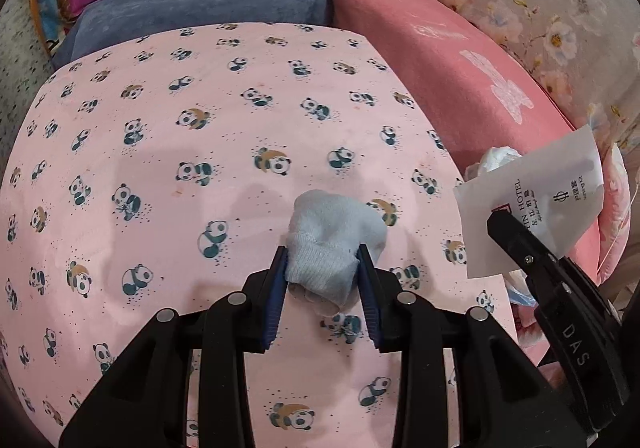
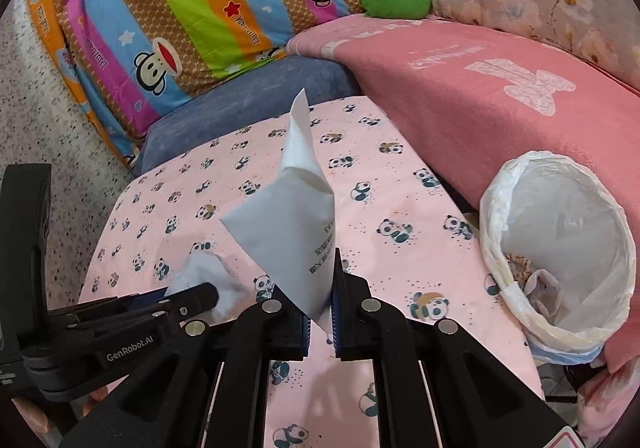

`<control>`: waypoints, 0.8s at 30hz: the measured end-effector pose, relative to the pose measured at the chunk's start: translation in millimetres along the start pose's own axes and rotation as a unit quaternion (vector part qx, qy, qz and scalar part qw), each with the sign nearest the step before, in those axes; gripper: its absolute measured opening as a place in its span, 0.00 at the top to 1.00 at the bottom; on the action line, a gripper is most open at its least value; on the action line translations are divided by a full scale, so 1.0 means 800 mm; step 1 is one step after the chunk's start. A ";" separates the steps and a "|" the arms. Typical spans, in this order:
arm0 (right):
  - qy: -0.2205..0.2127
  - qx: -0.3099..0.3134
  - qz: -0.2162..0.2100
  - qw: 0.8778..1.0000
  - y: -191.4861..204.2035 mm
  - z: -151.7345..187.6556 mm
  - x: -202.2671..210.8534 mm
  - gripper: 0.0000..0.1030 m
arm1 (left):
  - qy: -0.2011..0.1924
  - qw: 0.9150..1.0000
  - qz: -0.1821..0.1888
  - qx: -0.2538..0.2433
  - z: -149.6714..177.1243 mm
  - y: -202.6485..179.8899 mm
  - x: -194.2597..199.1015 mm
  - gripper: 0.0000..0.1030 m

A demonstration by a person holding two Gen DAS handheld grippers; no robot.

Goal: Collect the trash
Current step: 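Carry the sock and packet over the white bin and open both tools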

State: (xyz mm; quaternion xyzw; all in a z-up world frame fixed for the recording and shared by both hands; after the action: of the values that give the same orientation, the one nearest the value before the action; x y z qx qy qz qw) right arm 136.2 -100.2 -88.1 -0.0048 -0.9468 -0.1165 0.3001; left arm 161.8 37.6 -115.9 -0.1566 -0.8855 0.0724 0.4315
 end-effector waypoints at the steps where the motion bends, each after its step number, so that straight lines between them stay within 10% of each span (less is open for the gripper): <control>1: -0.005 -0.004 0.002 1.000 -0.007 -0.004 0.006 0.92 | -0.001 1.000 0.003 -0.006 -0.001 -0.011 0.001 0.69; 24: -0.088 -0.082 0.066 0.991 -0.160 -0.059 0.091 0.92 | -0.006 0.990 0.076 -0.122 -0.009 -0.214 -0.006 0.68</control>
State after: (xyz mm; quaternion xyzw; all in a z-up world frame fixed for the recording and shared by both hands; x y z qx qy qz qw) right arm 92.8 -240.0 -37.1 -0.1022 -0.9544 -0.1726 0.2212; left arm 133.7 -124.9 -70.2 -0.2746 -0.8758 -0.0025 0.3969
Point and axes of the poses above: each gripper's, at about its wrist camera, not at the fingertips, and x roughly against the way its jaws point, y to its left, z to its underside, the point moved 8 cm from there along -x, roughly the way its jaws point, and after that the axes turned 11 degrees about -y, right-handed, at the moved point
